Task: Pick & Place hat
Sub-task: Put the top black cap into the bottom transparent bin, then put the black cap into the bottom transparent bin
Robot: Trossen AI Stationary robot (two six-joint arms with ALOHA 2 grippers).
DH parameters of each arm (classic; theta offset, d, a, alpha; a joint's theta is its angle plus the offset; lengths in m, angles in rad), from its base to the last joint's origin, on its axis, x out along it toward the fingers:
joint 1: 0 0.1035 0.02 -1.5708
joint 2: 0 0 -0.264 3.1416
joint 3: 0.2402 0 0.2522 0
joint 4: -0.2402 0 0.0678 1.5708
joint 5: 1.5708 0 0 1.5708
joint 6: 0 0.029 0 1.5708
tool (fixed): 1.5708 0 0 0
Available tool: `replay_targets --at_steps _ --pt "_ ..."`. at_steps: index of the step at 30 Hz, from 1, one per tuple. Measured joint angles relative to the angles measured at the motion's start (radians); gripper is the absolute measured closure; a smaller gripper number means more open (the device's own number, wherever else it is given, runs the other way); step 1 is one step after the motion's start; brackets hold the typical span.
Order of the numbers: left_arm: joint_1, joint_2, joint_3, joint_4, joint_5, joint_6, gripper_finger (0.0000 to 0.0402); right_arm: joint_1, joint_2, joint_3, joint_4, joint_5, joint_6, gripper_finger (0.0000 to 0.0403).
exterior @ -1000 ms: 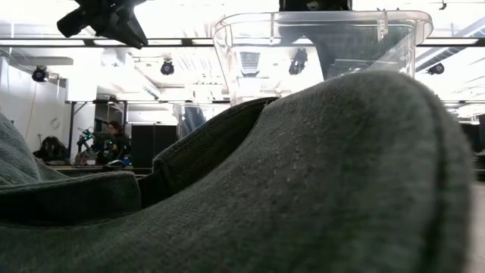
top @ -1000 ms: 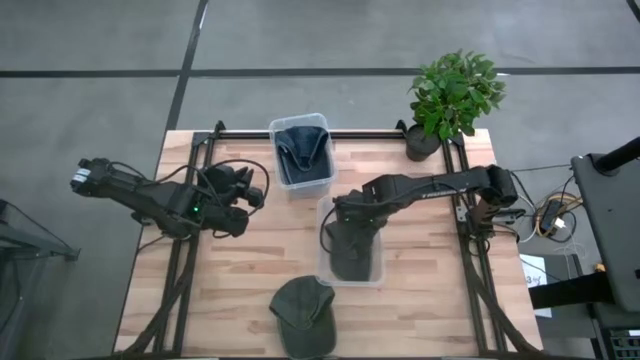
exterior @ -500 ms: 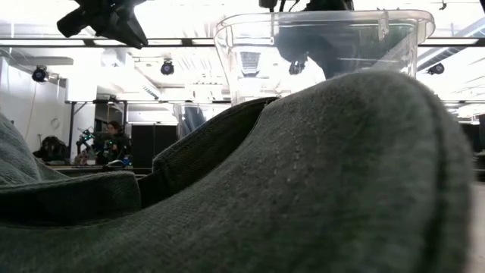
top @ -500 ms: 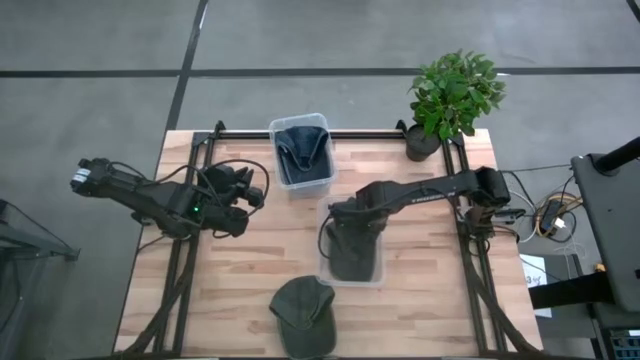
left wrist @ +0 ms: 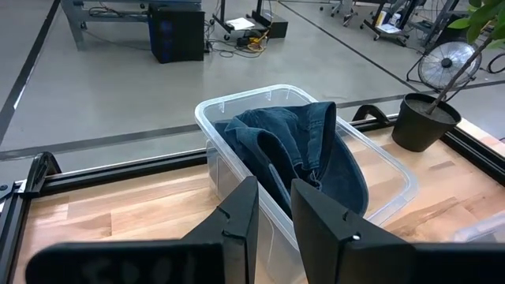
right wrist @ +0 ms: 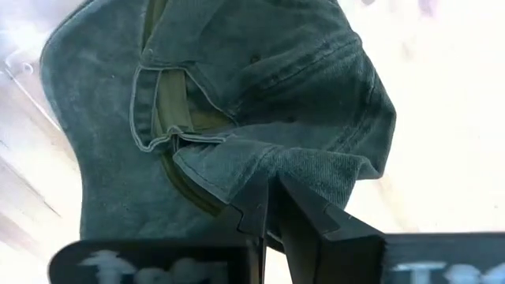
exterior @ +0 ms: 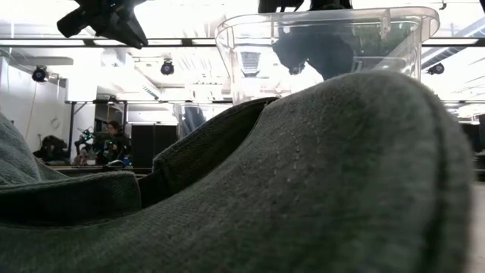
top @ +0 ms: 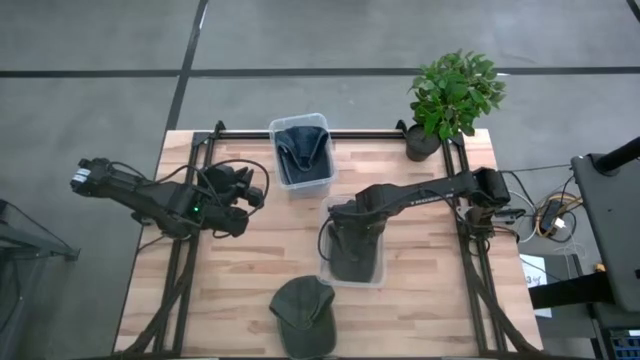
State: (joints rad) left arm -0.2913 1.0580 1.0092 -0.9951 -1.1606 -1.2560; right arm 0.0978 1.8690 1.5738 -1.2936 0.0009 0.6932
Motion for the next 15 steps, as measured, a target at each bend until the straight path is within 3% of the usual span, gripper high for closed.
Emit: replay_targets --at_steps 7,15 --pt "0.000 0.000 0.000 0.000 0.001 0.002 0.0331 0.030 -0.072 0.082 -0.007 0.033 -0.016 0.0377" --pt "-0.010 0.000 0.000 0.000 0.064 0.035 0.0331 0.148 -0.290 0.074 -0.008 0.172 -0.033 0.0376"
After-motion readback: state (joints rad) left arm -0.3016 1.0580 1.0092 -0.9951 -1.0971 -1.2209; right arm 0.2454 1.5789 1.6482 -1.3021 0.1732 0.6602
